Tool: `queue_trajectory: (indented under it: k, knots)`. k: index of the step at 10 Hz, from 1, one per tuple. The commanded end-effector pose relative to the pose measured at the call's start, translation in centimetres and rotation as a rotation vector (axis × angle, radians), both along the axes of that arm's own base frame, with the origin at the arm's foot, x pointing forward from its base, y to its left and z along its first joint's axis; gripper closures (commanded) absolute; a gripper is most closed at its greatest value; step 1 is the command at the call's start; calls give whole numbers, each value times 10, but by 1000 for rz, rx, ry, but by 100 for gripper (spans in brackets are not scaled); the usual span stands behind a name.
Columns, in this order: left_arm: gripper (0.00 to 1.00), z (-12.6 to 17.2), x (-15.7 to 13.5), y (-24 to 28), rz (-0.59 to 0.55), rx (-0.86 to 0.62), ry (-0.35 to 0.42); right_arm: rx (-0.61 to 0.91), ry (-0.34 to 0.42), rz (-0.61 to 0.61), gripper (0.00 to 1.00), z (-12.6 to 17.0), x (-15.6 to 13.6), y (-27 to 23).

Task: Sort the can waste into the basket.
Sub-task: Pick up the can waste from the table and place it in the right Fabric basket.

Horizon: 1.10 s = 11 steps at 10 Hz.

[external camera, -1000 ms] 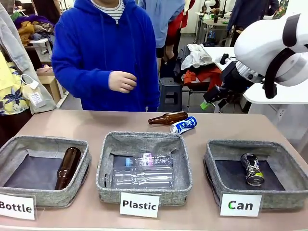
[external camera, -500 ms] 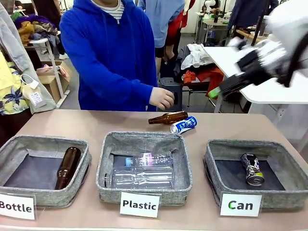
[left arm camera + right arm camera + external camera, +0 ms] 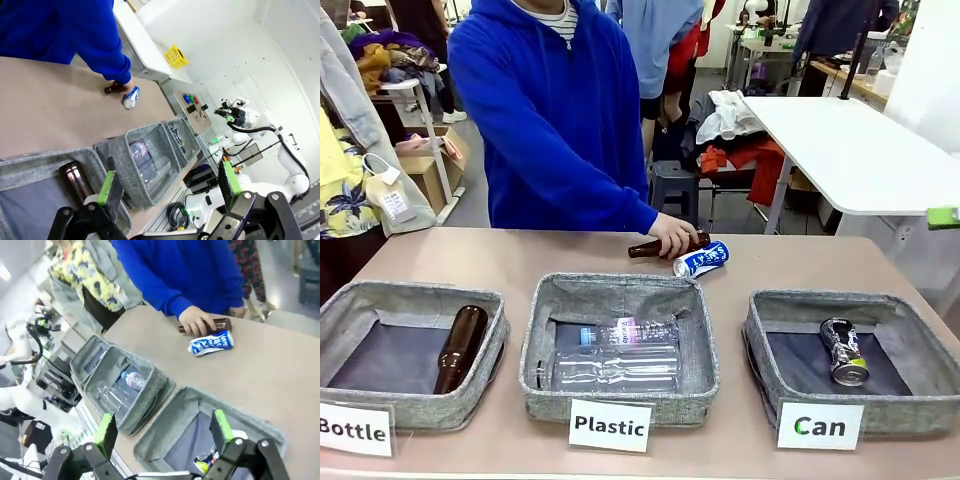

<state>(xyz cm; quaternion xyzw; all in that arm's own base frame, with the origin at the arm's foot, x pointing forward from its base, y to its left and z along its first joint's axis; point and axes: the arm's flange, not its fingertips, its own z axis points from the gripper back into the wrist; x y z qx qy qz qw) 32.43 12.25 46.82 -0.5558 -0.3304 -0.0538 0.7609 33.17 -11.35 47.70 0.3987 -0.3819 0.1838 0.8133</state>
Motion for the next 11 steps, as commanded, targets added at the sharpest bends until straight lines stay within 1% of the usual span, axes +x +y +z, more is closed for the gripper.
queue_trajectory:
  k: [1, 2, 3, 4, 5, 6, 7, 9, 10, 11]
  knots:
    - [0, 2, 0, -2, 4, -22, -4, 70, -47, -32, 0, -31, -7, 1]
    - [0, 2, 0, -2, 4, -22, -4, 79, -51, -45, 0, -37, -7, -1]
    - [0, 2, 0, -2, 4, -22, -4, 55, -52, -43, 0, -39, -6, -1]
    - [0, 2, 0, -2, 4, -22, -4, 37, -62, -53, 0, -38, -3, 3]
    - [0, 2, 0, -2, 4, -22, -4, -19, -73, -43, 0, -32, 7, 14]
    - [0, 2, 0, -2, 4, -22, -4, -103, -87, -28, 0, -22, 19, 32]
    - [0, 2, 0, -2, 4, -22, -4, -198, -115, 24, 0, -10, 37, 56]
    - [0, 2, 0, -2, 4, -22, -4, -354, -118, 85, 0, 15, 79, 98]
    - [0, 2, 0, -2, 4, -22, -4, -386, -99, 122, 0, 20, 92, 112]
    - [0, 2, 0, -2, 4, -22, -4, -374, -89, 117, 0, 20, 92, 109]
